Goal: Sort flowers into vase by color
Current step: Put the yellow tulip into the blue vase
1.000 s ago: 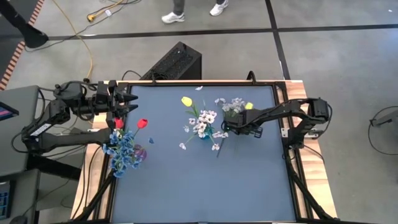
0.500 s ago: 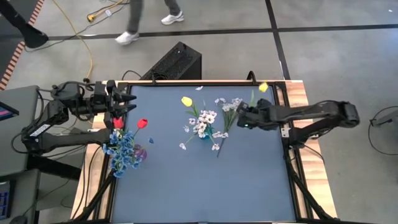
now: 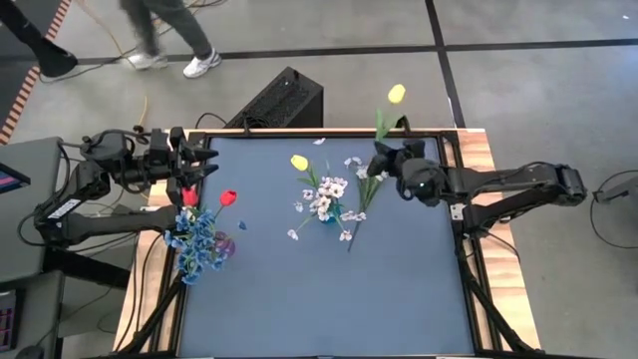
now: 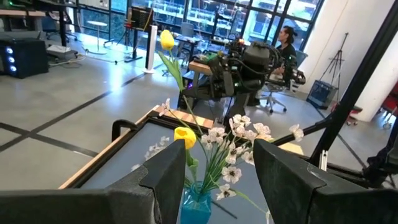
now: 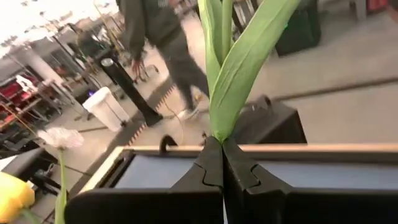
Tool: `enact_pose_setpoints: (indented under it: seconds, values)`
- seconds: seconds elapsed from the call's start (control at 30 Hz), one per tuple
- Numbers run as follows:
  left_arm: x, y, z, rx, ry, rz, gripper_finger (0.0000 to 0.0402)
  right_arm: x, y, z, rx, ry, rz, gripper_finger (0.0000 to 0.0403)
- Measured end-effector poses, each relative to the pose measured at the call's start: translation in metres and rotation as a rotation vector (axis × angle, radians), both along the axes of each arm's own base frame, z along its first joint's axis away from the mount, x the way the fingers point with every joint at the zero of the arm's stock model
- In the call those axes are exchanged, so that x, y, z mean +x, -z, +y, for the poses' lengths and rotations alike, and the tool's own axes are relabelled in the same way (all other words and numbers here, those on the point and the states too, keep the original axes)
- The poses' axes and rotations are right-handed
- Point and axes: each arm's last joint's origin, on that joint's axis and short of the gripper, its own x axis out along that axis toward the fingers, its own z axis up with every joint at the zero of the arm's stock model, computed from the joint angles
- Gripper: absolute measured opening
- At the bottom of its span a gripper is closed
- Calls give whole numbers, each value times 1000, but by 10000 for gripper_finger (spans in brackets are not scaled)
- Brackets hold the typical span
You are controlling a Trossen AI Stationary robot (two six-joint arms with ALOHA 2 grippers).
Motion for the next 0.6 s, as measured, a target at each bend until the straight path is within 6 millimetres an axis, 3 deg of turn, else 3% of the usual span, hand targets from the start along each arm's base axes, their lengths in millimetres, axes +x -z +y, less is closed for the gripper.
enact_pose_setpoints:
  seconds: [0.3,0.43,0.6]
  values:
    - [0,0,0,-32,-2,-11,177,-3,27,3,-248,-194,-261,16]
    - [0,0,0,-38,-4,-12,177,-8,45,5,-311,-195,-314,16]
    - [0,0,1,-46,-28,-14,177,5,60,12,-387,-294,-299,15]
